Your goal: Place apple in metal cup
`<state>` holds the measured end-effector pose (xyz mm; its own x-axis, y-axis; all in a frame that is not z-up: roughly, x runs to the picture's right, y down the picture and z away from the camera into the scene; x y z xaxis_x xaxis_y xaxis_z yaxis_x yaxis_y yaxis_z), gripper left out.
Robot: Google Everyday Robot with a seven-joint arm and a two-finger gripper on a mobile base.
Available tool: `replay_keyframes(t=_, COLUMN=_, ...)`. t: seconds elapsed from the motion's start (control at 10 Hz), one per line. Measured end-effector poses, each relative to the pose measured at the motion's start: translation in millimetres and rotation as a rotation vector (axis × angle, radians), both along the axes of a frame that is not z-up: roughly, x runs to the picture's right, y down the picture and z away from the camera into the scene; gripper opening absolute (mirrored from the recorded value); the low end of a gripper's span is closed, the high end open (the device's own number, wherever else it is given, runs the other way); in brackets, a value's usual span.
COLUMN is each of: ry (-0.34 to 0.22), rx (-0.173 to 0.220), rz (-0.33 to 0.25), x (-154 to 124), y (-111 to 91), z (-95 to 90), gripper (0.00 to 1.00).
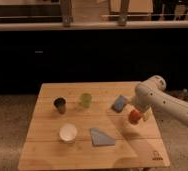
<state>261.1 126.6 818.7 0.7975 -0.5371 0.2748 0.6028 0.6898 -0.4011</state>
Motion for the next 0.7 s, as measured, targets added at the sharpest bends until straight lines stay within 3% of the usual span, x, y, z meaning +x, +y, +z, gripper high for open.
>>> replay_keyframes(t=0.4, ry=0.031, rx=-0.048, rz=0.014, x=12, y=20, z=23.8, gripper=0.80)
replay_keyframes(t=0.7, ry=0.040, rx=-0.054, rz=0.013, x=23, y=18, z=29.6, gripper=0.80)
